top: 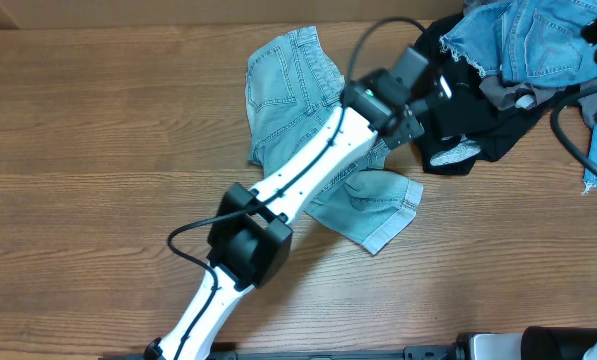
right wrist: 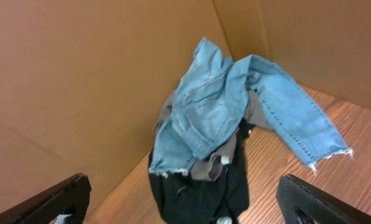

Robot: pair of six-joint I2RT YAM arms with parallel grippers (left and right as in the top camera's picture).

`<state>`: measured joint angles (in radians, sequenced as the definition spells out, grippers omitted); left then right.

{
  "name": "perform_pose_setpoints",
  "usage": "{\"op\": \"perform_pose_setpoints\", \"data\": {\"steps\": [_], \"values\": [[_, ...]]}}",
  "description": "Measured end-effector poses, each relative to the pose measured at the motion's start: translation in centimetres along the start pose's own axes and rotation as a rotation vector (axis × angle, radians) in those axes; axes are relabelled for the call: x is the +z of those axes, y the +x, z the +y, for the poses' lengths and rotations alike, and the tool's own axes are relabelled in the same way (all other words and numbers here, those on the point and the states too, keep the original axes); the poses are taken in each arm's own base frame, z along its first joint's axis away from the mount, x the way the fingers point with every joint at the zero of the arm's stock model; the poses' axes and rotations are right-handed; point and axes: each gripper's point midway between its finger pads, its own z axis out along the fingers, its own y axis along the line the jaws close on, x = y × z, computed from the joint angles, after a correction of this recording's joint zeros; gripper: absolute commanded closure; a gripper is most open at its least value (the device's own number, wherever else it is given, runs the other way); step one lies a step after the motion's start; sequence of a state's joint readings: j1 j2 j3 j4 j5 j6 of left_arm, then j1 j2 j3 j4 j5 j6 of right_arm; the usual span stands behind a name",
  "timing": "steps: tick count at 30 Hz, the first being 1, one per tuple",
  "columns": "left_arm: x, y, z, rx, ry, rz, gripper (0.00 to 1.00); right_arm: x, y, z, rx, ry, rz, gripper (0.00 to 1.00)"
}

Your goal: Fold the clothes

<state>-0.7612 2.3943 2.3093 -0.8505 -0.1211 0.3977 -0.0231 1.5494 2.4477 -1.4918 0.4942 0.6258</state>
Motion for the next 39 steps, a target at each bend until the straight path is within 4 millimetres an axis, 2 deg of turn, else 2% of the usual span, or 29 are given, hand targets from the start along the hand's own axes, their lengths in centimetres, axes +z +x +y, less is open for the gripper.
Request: {"op": "perform_pose_setpoints", "data": {"steps": [3, 7, 11, 15, 17, 18, 21, 24, 31, 32, 34, 35, 36, 39], "values": [[0.6, 1.0, -2.1, 0.053, 0.007, 0.065, 0.27, 0.3, -0.6, -0.9, 0.001, 0.026, -0.015, 0.0], [0.3, 2.8, -3.0, 0.079, 0.025, 0.144, 0.27, 0.4, -0.8, -1.1, -0.002, 0.032, -0.019, 0.0], [0.5, 3.5, -3.4, 0.09, 0.019, 0.174, 0.28, 0.4, -0.7, -0.8, -0.001, 0.016, -0.012, 0.0], [1.8, 6.3, -5.2, 0.116, 0.05, 0.255, 0.23, 0.5, -0.7, -0.6, 0.0, 0.012, -0.012, 0.0], [2.5, 7.0, -5.8, 0.125, 0.055, 0.269, 0.31, 0.6, -0.7, -0.6, -0.001, 0.014, -0.011, 0.0], [2.9, 7.0, -5.8, 0.12, 0.044, 0.262, 0.33, 0.7, -0.7, -0.5, -0.002, 0.014, -0.009, 0.0], [3.6, 6.9, -5.3, 0.103, -0.013, 0.25, 0.31, 0.9, -0.5, -0.5, -0.007, 0.017, -0.005, 0.0], [4.0, 7.3, -4.7, 0.077, -0.031, 0.254, 0.42, 0.9, -0.5, -0.4, -0.007, 0.015, -0.003, 0.0], [4.4, 7.9, -2.7, 0.008, -0.034, 0.247, 0.41, 0.9, -0.5, -0.4, -0.007, 0.015, -0.003, 0.0], [4.4, 8.0, -2.7, 0.003, -0.025, 0.244, 0.44, 0.9, -0.5, -0.4, -0.007, 0.015, -0.003, 0.0], [4.5, 8.0, -2.8, -0.011, 0.006, 0.236, 0.61, 0.9, -0.5, -0.4, -0.007, 0.015, -0.003, 0.0], [4.5, 8.0, -2.9, -0.02, 0.015, 0.234, 0.87, 0.9, -0.5, -0.4, -0.007, 0.015, -0.003, 0.0], [4.5, 8.0, -3.0, -0.022, 0.022, 0.233, 0.96, 0.9, -0.5, -0.4, -0.007, 0.015, -0.003, 0.0], [4.5, 8.1, -3.0, -0.024, 0.023, 0.236, 0.96, 0.9, -0.5, -0.4, -0.007, 0.015, -0.003, 0.0]]}}
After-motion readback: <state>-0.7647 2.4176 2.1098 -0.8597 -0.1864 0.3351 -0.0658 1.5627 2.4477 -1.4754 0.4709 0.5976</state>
